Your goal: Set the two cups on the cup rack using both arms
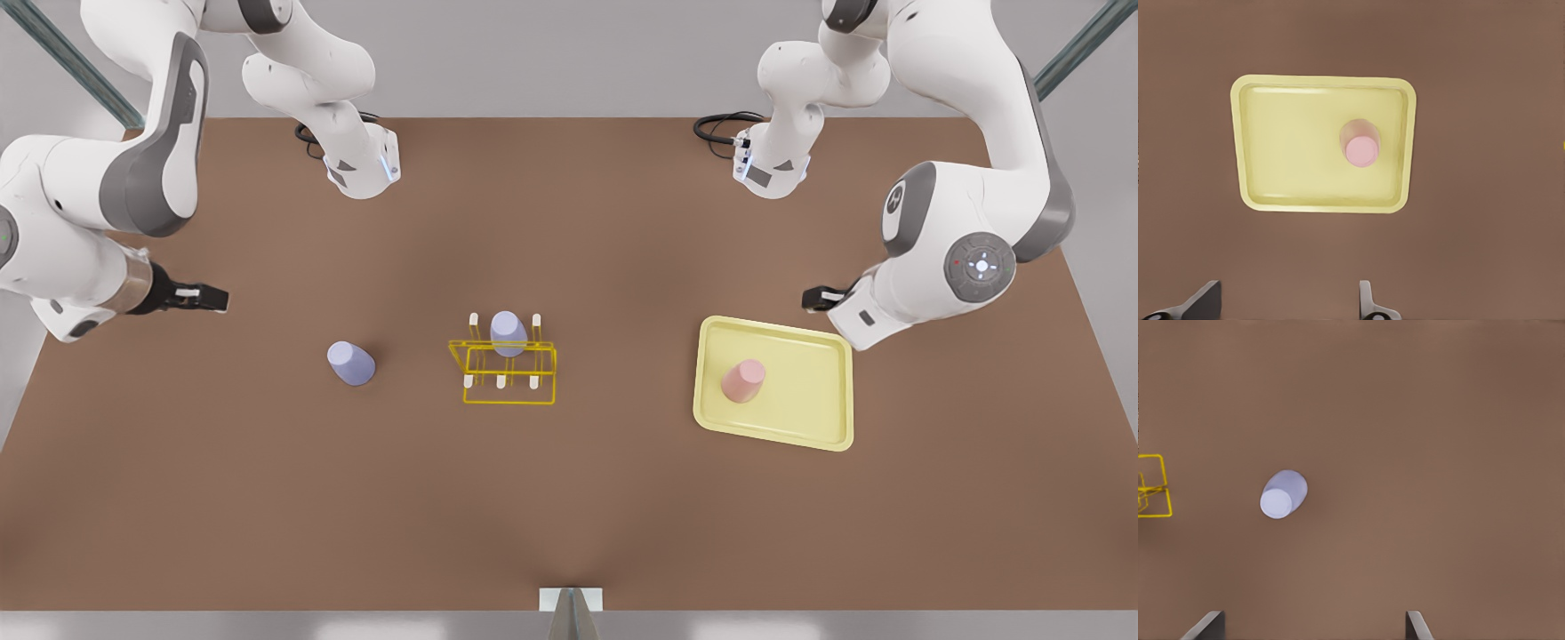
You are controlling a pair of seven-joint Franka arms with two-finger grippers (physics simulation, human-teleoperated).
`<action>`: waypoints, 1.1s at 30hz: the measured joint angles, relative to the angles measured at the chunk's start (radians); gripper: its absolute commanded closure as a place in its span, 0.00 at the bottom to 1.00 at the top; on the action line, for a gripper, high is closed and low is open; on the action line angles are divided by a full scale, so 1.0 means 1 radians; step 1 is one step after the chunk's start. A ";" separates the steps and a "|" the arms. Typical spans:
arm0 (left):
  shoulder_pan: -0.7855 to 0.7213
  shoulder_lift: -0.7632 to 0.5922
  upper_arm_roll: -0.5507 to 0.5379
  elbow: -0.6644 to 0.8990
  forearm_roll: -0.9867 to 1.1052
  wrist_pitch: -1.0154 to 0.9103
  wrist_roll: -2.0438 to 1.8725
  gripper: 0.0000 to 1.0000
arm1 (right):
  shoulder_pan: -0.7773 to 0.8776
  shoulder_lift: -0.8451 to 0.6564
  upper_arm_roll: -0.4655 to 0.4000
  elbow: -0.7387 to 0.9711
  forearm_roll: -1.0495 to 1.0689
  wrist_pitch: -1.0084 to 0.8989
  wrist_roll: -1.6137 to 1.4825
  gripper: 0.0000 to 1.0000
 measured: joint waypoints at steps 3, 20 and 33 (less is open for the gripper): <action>-0.001 0.029 -0.001 0.000 -0.008 0.061 -0.004 0.00 | -0.001 0.019 -0.001 -0.010 0.001 0.044 -0.005 0.00; -0.036 0.199 -0.048 -0.500 -0.048 0.797 -0.017 0.00 | 0.156 0.078 0.011 -0.608 0.057 0.796 0.005 0.00; -0.037 0.268 -0.046 -0.513 -0.042 0.909 -0.024 0.21 | 0.197 0.093 0.012 -0.761 0.125 1.009 0.052 0.00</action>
